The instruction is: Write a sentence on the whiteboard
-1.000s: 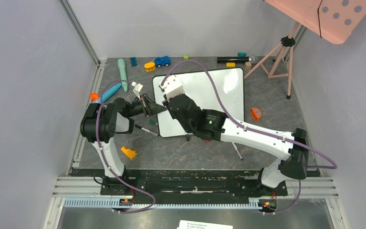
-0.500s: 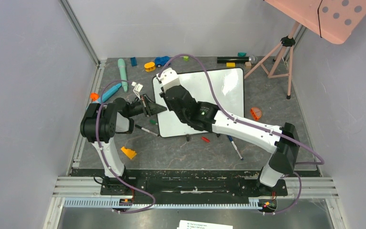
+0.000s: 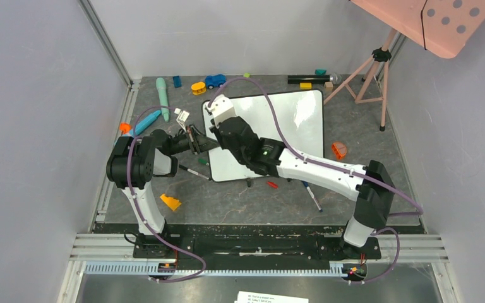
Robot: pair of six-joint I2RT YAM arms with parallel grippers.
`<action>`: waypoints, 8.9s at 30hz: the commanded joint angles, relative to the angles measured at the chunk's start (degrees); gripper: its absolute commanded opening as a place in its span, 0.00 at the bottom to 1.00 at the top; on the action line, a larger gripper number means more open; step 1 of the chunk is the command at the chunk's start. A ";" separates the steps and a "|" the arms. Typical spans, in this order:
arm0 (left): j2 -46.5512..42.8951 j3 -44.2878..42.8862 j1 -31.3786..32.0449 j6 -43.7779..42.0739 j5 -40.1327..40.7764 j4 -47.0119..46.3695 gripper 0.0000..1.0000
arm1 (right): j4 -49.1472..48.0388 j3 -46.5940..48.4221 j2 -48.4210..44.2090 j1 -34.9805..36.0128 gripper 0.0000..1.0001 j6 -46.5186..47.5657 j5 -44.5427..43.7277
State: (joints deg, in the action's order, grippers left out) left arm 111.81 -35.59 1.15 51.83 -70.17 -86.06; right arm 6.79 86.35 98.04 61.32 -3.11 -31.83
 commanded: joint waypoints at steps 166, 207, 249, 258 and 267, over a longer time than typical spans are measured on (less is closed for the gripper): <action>0.85 -0.26 1.58 -4.64 0.12 -3.15 0.02 | -11.73 -3.34 0.43 -8.40 0.00 0.76 13.37; 0.86 -0.18 1.61 -4.72 0.12 -3.15 0.02 | -8.82 -7.14 -0.47 -10.76 0.00 -0.49 7.99; 0.65 -0.02 1.65 -4.90 0.03 -3.15 0.02 | -11.01 -2.79 -0.55 -11.90 0.00 0.22 15.23; 0.64 -0.12 1.59 -4.81 0.11 -3.17 0.02 | -10.74 -2.23 0.39 -11.93 0.00 0.44 14.14; 0.65 -0.07 1.62 -4.82 0.10 -3.16 0.02 | -10.57 -2.50 1.10 -12.27 0.00 0.48 13.13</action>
State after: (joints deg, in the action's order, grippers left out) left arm 111.83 -35.64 1.96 51.79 -69.56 -86.19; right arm -2.50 81.54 98.63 49.52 -2.98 -17.76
